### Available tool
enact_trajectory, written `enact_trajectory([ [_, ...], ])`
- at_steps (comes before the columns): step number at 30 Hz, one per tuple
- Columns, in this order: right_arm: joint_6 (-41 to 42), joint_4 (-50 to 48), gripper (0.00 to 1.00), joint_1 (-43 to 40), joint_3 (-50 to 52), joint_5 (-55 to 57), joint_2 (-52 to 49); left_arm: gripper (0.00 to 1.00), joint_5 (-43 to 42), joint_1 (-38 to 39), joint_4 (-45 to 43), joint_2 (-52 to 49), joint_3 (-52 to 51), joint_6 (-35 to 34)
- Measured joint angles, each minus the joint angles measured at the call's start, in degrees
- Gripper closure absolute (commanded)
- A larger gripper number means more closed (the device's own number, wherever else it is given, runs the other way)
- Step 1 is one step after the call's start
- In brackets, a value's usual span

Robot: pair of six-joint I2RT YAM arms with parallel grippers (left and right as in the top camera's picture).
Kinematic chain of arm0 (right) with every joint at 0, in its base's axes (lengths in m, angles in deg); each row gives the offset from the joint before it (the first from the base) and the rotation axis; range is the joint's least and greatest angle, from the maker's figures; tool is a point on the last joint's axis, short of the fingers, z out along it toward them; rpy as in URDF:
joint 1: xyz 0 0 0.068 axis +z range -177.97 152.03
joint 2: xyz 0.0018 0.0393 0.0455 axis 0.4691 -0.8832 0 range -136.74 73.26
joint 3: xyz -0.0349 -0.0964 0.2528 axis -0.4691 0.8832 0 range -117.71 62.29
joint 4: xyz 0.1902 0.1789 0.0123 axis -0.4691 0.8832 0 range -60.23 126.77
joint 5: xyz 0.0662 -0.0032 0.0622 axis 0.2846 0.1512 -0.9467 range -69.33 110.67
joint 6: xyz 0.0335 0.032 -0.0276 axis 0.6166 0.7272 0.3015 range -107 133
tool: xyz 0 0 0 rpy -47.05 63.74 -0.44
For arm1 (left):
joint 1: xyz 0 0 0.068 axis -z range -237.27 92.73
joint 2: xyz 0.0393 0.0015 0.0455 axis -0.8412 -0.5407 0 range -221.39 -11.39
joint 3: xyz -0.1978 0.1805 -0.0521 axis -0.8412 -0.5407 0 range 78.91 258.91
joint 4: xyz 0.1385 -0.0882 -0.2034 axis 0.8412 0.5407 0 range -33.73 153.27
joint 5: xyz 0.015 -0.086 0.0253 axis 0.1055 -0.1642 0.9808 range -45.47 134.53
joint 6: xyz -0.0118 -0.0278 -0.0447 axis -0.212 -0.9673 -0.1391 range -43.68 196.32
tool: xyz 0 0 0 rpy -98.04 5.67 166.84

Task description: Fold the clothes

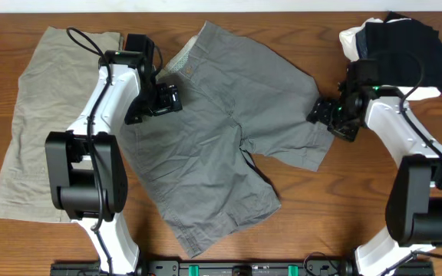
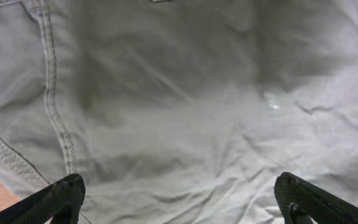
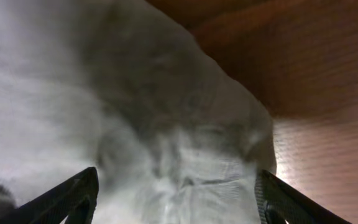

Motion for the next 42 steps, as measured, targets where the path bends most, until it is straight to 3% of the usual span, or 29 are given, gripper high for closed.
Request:
enact_trajectory([
  [5, 3.0, -4.3, 0.27, 0.0, 4.2, -1.9, -0.6, 0.03, 0.0, 0.0, -0.3, 0.0, 0.0, 0.0],
  [7, 3.6, -6.6, 0.33, 0.0, 5.7, -2.2, -0.6, 0.03, 0.0, 0.0, -0.3, 0.0, 0.0, 0.0],
  [9, 4.1, -8.9, 0.49, 0.0, 6.6, -2.4, -0.4, 0.04, 0.0, 0.0, -0.7, 0.0, 0.0, 0.0],
  [12, 4.0, -12.5, 0.83, 0.0, 7.5, -2.8, -0.5, 0.04, 0.0, 0.1, -1.3, 0.0, 0.0, 0.0],
  [14, 4.1, -15.1, 0.99, 0.0, 7.7, -3.1, -0.5, 0.04, 0.0, 0.2, -1.4, 0.0, 0.0, 0.0],
  [20, 3.2, -21.5, 0.99, 0.1, 7.9, -5.7, 0.1, 0.04, 0.0, 0.7, -1.4, 0.0, 0.0, 0.0],
  [25, -3.3, -21.2, 0.99, 2.6, 7.9, -5.4, 6.1, 0.05, 0.0, 1.3, -1.7, 0.0, 0.0, 0.0],
  [33, -19.4, -19.5, 0.99, 19.9, 7.8, -0.4, 12.6, 0.05, 0.0, 3.1, -2.8, 0.0, 0.0, 0.0],
  [34, -20.5, -18.8, 0.96, 21.9, 7.8, 0.8, 12.3, 0.05, 0.0, 3.3, -2.9, 0.0, 0.0, 0.0],
  [35, -21.5, -18.1, 0.79, 24.5, 7.8, 2.4, 12.0, 0.05, 0.0, 3.5, -2.9, 0.0, 0.0, 0.0],
  [37, -23.0, -16.9, 0.29, 28.3, 7.8, 5.1, 11.5, 0.06, 0.0, 3.7, -3.0, 0.0, 0.0, 0.0],
  [42, -25.1, -16.2, 0.11, 31.9, 7.8, 8.9, 11.4, 0.06, 0.0, 3.7, -3.3, 0.0, 0.0, 0.0],
])
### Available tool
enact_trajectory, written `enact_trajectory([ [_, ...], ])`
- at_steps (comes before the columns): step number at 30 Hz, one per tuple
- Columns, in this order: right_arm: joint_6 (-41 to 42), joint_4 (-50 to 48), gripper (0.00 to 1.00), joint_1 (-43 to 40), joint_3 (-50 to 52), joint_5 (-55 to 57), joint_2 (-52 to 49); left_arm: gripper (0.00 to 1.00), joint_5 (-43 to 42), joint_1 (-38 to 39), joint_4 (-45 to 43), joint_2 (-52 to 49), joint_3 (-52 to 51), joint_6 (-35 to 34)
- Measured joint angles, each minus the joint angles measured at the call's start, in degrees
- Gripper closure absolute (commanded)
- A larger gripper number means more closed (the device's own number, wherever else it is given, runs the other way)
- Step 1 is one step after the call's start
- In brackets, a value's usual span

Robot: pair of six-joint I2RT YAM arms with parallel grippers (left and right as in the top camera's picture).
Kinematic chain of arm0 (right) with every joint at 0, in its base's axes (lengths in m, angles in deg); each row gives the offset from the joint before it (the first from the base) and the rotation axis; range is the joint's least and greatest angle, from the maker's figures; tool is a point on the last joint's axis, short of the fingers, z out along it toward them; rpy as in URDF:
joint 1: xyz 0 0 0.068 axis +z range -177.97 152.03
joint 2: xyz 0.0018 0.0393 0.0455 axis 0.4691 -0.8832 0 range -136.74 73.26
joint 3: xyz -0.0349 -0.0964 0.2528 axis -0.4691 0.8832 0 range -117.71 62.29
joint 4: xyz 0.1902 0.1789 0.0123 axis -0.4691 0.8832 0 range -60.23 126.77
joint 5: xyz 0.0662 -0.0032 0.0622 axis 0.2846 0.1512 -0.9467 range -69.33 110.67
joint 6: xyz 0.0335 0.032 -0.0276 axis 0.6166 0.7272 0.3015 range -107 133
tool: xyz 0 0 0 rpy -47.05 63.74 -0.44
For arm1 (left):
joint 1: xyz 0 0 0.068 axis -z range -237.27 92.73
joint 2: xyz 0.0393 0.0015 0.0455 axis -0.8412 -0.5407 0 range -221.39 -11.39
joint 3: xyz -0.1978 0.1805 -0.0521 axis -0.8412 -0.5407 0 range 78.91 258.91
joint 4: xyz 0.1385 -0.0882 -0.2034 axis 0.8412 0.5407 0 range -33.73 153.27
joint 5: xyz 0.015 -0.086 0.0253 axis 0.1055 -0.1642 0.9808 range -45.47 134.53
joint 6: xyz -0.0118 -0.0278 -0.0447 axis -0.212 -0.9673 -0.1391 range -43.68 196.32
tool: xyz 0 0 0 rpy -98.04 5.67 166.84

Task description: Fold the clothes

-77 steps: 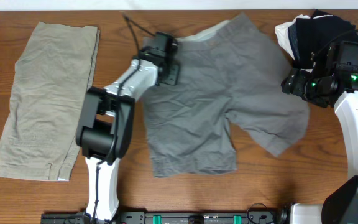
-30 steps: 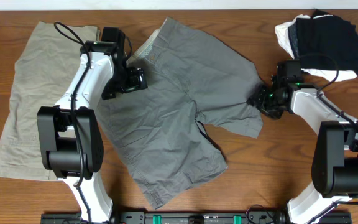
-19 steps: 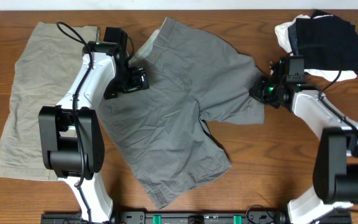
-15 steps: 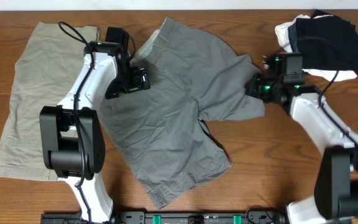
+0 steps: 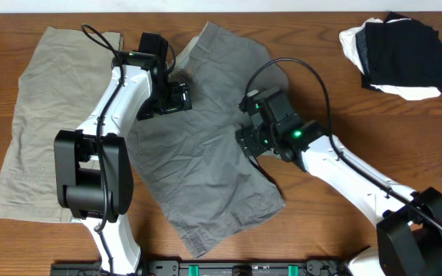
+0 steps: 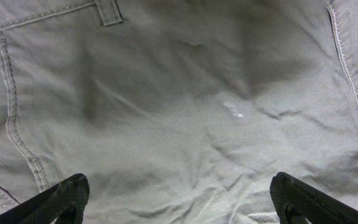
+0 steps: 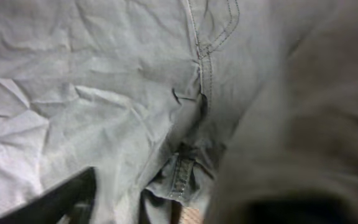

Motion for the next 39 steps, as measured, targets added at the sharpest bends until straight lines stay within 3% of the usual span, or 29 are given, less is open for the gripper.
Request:
enact_trajectory([
  [7, 4.3, 0.2, 0.11, -2.9, 0.0, 2.5, 1.4, 0.06, 0.0, 0.0, -0.3, 0.0, 0.0, 0.0],
  [15, 15.3, 0.9, 0.07, -17.3, 0.0, 4.8, 7.6, 0.06, 0.0, 0.0, -0.7, 0.0, 0.0, 0.0],
  [21, 19.6, 1.7, 0.07, -27.2, 0.0, 3.4, 2.1, 0.06, 0.0, 0.0, -0.7, 0.0, 0.0, 0.0],
  [29, 19.4, -1.5, 0.09, -31.1, 0.4, 1.6, -7.1, 0.06, 0.0, 0.0, -0.7, 0.0, 0.0, 0.0],
  [32, 16.5, -6.4, 0.14, -31.2, 0.5, 1.0, -8.0, 0.06, 0.0, 0.0, -0.7, 0.0, 0.0, 0.0],
  [36, 11.6, -13.9, 0.33, -31.2, 0.4, 0.0, -9.6, 0.05, 0.0, 0.0, -0.9, 0.0, 0.0, 0.0],
  [38, 9.9, -16.7, 0.47, -31.2, 0.4, -1.5, -11.3, 0.06, 0.0, 0.0, -0.9, 0.0, 0.0, 0.0],
  [39, 9.3, -17.2, 0.61, -31.2, 0.4, -2.3, -12.2, 0.05, 0.0, 0.0, -0.9, 0.0, 0.0, 0.0],
])
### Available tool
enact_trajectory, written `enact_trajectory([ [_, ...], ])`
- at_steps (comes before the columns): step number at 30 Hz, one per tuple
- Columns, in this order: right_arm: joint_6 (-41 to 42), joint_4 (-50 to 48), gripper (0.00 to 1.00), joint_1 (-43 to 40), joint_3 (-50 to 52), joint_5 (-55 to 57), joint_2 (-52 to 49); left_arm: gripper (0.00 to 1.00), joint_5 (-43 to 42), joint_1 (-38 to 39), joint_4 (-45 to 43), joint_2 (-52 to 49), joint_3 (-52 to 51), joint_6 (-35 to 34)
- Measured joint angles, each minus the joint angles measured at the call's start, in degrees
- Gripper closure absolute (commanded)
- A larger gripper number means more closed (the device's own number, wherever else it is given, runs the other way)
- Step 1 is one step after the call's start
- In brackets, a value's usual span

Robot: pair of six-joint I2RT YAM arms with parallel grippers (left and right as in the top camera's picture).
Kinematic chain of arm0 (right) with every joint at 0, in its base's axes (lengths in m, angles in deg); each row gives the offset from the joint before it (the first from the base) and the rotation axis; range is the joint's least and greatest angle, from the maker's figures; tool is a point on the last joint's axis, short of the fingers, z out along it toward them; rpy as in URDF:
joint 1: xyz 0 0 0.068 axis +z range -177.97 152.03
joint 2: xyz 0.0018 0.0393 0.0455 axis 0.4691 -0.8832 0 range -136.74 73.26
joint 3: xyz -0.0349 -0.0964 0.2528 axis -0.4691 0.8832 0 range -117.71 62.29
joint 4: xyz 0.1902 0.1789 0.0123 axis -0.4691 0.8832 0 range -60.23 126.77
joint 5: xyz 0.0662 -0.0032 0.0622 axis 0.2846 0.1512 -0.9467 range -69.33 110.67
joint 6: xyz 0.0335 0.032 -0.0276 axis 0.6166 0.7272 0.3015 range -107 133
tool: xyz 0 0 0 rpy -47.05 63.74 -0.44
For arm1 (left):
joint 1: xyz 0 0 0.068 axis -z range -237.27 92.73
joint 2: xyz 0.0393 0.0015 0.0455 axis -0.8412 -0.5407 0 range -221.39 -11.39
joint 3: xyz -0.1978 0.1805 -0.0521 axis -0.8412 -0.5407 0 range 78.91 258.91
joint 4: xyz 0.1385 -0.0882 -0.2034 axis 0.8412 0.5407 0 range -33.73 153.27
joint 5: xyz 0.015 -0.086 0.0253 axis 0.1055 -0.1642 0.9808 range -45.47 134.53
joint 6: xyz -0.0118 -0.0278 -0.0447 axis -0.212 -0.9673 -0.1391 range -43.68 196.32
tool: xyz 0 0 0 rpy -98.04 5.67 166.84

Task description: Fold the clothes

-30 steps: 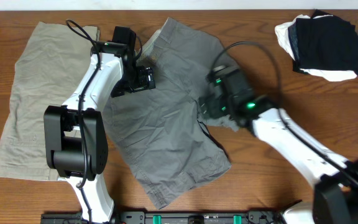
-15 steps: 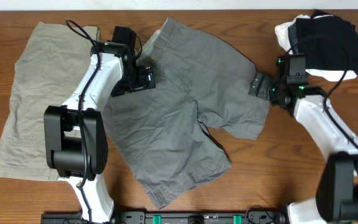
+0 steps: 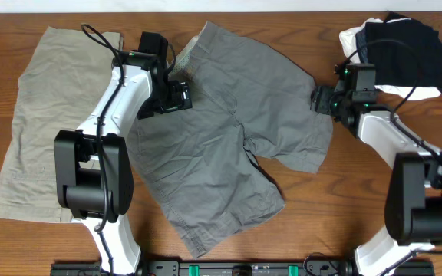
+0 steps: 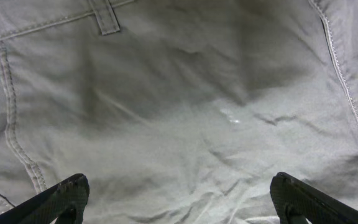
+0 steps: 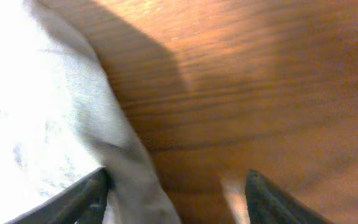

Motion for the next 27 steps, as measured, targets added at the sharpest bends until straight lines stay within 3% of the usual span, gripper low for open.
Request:
enact_trajectory([
  [2, -1.0, -0.6, 0.97, 0.0, 0.0, -2.3, -2.3, 0.05, 0.0, 0.0, 0.0, 0.0, 0.0, 0.0],
  [3, -1.1, -0.4, 0.99, 0.0, 0.0, -3.3, -3.5, 0.05, 0.0, 0.0, 0.0, 0.0, 0.0, 0.0],
  [10, -1.2, 1.6, 0.99, 0.0, 0.0, -6.1, -2.6, 0.06, 0.0, 0.0, 0.0, 0.0, 0.0, 0.0],
  [15, -3.8, 8.1, 0.99, 2.0, -2.9, -6.2, 6.4, 0.06, 0.0, 0.0, 0.0, 0.0, 0.0, 0.0],
  [20, -6.4, 11.6, 0.99, 11.9, -7.7, -3.5, 13.7, 0.06, 0.0, 0.0, 0.0, 0.0, 0.0, 0.0],
  [24, -7.2, 14.5, 0.99, 22.1, -8.2, -2.4, 11.5, 0.06, 0.0, 0.0, 0.0, 0.0, 0.0, 0.0],
  [25, -7.4, 15.1, 0.98, 24.4, -8.2, -2.1, 9.8, 0.06, 0.0, 0.0, 0.0, 0.0, 0.0, 0.0],
  [27, -7.5, 15.8, 0.81, 27.7, -8.1, -1.7, 6.4, 0.06, 0.0, 0.0, 0.0, 0.0, 0.0, 0.0],
])
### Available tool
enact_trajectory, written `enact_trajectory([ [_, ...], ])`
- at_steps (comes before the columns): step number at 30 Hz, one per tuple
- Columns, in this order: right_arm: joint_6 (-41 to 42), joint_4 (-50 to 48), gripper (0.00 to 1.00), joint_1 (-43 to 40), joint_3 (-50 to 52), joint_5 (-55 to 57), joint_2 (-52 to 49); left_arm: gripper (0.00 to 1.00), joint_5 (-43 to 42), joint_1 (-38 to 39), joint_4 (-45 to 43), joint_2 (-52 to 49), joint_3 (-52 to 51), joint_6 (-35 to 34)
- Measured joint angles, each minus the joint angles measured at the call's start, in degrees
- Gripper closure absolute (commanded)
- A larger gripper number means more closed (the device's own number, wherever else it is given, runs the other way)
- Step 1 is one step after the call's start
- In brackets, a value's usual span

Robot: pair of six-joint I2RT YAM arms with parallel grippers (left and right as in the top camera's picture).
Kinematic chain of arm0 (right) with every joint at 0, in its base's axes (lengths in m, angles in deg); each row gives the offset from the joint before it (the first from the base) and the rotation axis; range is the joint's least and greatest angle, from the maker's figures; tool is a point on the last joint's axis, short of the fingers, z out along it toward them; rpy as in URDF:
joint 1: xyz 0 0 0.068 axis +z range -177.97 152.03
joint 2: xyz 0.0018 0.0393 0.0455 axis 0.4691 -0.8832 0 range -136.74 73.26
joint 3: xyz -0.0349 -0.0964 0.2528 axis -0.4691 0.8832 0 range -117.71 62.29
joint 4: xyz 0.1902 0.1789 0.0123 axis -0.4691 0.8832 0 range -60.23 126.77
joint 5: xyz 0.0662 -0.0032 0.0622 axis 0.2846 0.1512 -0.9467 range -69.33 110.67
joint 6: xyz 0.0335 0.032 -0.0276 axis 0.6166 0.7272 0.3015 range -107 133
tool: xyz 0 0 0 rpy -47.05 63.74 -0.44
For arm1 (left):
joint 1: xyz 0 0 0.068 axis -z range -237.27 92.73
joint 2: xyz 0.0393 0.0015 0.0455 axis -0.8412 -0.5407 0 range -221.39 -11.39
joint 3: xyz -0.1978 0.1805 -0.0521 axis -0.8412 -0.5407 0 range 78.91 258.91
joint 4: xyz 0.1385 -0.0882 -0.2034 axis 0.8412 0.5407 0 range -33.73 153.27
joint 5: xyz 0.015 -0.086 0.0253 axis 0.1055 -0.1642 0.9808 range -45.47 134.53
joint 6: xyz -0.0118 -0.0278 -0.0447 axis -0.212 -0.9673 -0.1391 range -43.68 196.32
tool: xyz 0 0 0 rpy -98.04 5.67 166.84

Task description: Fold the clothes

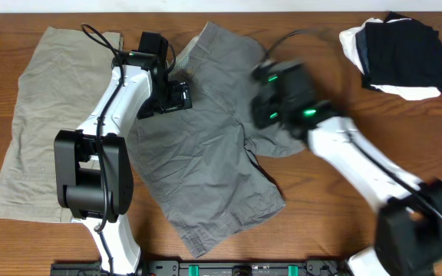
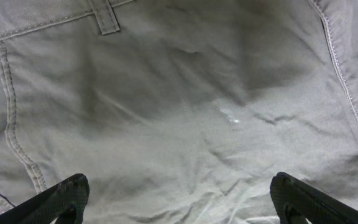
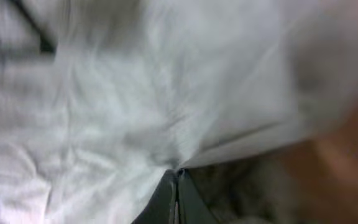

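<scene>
The grey shorts [image 1: 206,176] lie spread across the middle of the table. My left gripper [image 1: 176,96] rests over their waist part, and its wrist view is filled with grey fabric [image 2: 179,106]. This gripper [image 2: 180,202] is open, with nothing between its fingers [image 2: 67,196]. My right gripper [image 1: 275,107], blurred, is over the middle of the shorts. It [image 3: 176,186] is shut on a fold of the shorts' right leg [image 3: 135,112], which is lifted and drawn in toward the centre.
Khaki shorts [image 1: 44,115] lie flat at the far left. A pile of black and white clothes [image 1: 401,54] sits at the back right corner. The wooden table [image 1: 420,123] shows bare to the right of the grey shorts.
My right gripper was open at the outer edge of the spread right leg. Now it is shut on that leg and stands further left, over the shorts' middle. The left gripper has not moved.
First my right gripper stood open at the hem of the right leg, which lay spread. Then it was over the crotch with the leg drawn in. Then the leg lay spread again with the gripper at its edge. Now the leg is held inward again.
</scene>
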Motion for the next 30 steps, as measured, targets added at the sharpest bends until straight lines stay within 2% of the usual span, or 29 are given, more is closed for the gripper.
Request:
enact_trajectory([
  [4, -0.3, 1.2, 0.49, 3.0, 0.9, 0.8, -3.6, 0.06, 0.0, 0.0, 0.0, 0.0, 0.0, 0.0],
  [12, -0.1, 0.8, 0.24, -2.1, -0.4, 1.6, 1.7, 0.05, 0.0, 0.0, 0.0, 0.0, 0.0, 0.0],
  [16, -0.2, -1.6, 0.20, -8.2, -2.0, 2.0, 6.6, 0.06, 0.0, 0.0, -0.3, 0.0, 0.0, 0.0],
  [20, 0.0, -2.6, 0.21, -14.6, -3.2, 2.4, 6.4, 0.06, 0.0, 0.0, -0.5, 0.0, 0.0, 0.0],
  [26, 0.2, -5.0, 0.25, -20.3, -3.2, 0.3, -2.9, 0.06, 0.0, 0.0, -0.6, 0.0, 0.0, 0.0],
  [30, 0.3, -8.7, 0.24, -20.9, -3.0, -7.0, -9.6, 0.06, 0.0, 0.0, -0.6, 0.0, 0.0, 0.0],
])
